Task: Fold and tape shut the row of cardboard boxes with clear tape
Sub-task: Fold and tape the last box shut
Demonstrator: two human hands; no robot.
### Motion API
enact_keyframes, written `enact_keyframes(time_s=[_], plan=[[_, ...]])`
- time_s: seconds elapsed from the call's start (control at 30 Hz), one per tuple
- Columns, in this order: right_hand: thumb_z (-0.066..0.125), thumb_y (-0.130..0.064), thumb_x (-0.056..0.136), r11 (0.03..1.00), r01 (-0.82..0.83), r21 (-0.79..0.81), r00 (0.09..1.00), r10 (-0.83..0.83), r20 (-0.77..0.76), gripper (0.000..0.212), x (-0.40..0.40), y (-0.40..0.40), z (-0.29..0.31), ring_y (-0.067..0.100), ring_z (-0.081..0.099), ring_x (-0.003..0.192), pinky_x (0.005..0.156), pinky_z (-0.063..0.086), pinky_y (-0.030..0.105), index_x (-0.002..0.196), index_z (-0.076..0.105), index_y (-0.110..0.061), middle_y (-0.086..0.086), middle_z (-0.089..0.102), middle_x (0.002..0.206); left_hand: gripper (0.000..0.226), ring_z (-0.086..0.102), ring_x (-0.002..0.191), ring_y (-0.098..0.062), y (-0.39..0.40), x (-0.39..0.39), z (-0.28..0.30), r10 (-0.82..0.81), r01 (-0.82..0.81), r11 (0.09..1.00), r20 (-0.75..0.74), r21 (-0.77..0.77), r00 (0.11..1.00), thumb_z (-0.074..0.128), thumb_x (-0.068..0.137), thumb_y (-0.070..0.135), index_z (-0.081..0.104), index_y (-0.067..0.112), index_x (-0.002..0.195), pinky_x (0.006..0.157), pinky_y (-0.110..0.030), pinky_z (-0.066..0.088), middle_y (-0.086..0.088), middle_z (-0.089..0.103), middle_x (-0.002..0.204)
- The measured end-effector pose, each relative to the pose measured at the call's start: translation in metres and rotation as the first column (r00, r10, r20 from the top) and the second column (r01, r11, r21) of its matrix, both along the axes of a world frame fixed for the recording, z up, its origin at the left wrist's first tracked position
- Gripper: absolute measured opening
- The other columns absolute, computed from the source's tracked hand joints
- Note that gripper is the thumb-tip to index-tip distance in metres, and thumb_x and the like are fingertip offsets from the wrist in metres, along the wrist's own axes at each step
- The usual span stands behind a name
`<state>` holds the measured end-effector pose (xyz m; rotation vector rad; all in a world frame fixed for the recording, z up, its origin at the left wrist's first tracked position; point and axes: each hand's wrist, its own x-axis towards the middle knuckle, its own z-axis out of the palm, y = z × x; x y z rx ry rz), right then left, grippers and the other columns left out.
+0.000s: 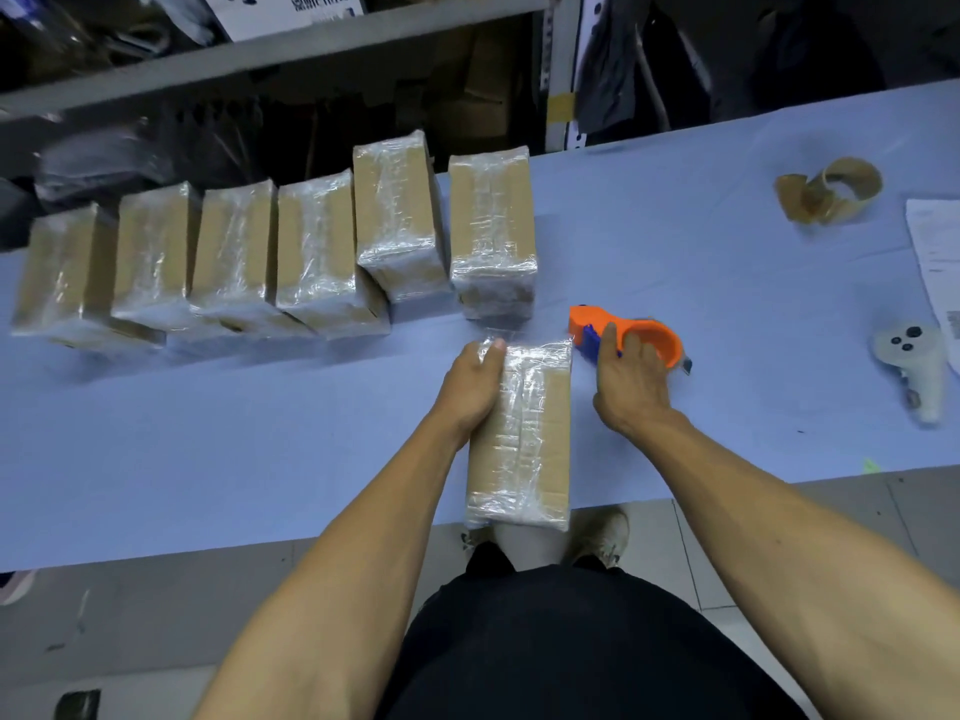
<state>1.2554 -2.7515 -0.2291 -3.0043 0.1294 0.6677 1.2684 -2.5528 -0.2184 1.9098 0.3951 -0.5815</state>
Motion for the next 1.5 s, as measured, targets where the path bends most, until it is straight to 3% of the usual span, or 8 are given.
enact_keyframes(time_s=[0.07,0.17,0.37,0.63,0.93,1.3,1.4,1.5], plan=[[0.052,-0.008,0.092,0.992,0.039,0.117,0.997,-0.032,-0.063,0.075,-0.001,0.007,-0.003,0.043,0.042,0.121,0.099,0.036,0.043,0.154,0.011,-0.002,0.028,0.038,0.136,0.059,0.049,0.134,-0.026,0.001,-0.007,-0.003,0.082,-0.082,0.996,-0.003,-0.019,0.997,0.048,0.101,0.054,0.041,0.018,0.148,0.109,-0.038,0.040,-0.005,0.047,0.151],[0.047,-0.001,0.090,0.914,0.141,0.381,0.957,-0.224,0.182,0.044,-0.006,0.010,0.000,0.041,0.051,0.104,0.083,0.039,0.038,0.133,0.050,-0.002,0.025,0.055,0.114,0.040,0.057,0.115,-0.016,-0.001,-0.014,-0.005,0.232,-0.232,0.973,0.116,-0.008,0.966,0.063,0.095,0.050,0.051,0.026,0.125,0.092,-0.025,0.046,0.005,0.059,0.127],[0.056,-0.025,0.094,0.338,0.355,0.872,0.791,-0.605,-0.087,0.019,-0.021,0.038,0.023,0.002,0.058,0.074,0.075,0.046,0.024,0.104,0.071,-0.022,-0.017,0.066,0.080,0.012,0.069,0.097,-0.019,-0.004,-0.022,-0.001,0.328,-0.310,0.943,0.173,-0.120,0.929,0.064,0.097,0.032,0.070,0.023,0.103,0.094,-0.042,0.056,0.004,0.074,0.099],[0.063,-0.025,0.091,0.366,0.087,0.927,0.770,-0.615,0.170,0.016,-0.001,0.063,0.051,-0.004,0.057,0.084,0.076,0.043,0.014,0.081,0.068,-0.037,-0.019,0.062,0.084,0.017,0.059,0.072,-0.005,0.008,-0.013,0.034,0.479,-0.406,0.868,0.264,-0.287,0.837,0.063,0.090,0.022,0.069,0.028,0.076,0.074,-0.026,0.049,0.015,0.068,0.077],[0.071,-0.018,0.087,0.245,-0.018,0.969,0.694,-0.695,0.188,0.012,-0.001,0.084,0.062,-0.004,0.060,0.085,0.076,0.044,0.011,0.081,0.071,-0.028,-0.016,0.065,0.088,0.006,0.071,0.101,-0.010,0.014,-0.023,0.043,0.601,-0.462,0.798,0.457,-0.387,0.656,0.071,0.088,0.032,0.075,0.034,0.083,0.085,-0.020,0.054,0.013,0.077,0.099],[0.068,-0.011,0.079,0.408,0.063,0.911,0.683,-0.683,0.259,0.017,0.001,0.102,0.073,-0.002,0.051,0.065,0.061,0.034,0.009,0.064,0.061,-0.012,0.005,0.059,0.075,0.013,0.069,0.090,-0.004,0.009,-0.027,0.052,0.701,-0.648,0.709,0.375,-0.279,0.606,0.066,0.084,0.014,0.063,0.024,0.077,0.072,-0.013,0.050,0.008,0.073,0.103],[0.063,-0.014,0.078,0.361,0.176,0.916,0.712,-0.689,0.135,0.004,0.004,0.103,0.078,0.002,0.054,0.067,0.062,0.040,0.013,0.081,0.064,-0.017,-0.001,0.063,0.080,0.019,0.066,0.091,-0.012,0.003,-0.016,0.059,0.774,-0.722,0.633,0.266,-0.280,0.575,0.063,0.086,0.014,0.052,0.027,0.095,0.067,-0.016,0.048,0.007,0.065,0.126],[0.059,-0.013,0.084,0.209,0.285,0.935,0.712,-0.699,-0.061,0.041,0.011,0.104,0.083,0.003,0.060,0.079,0.070,0.045,0.015,0.124,0.053,-0.019,-0.006,0.064,0.097,0.017,0.065,0.082,-0.009,-0.002,-0.007,0.067,0.757,-0.702,0.654,0.232,-0.281,0.611,0.060,0.086,0.016,0.051,0.028,0.093,0.066,-0.023,0.047,0.008,0.072,0.112]])
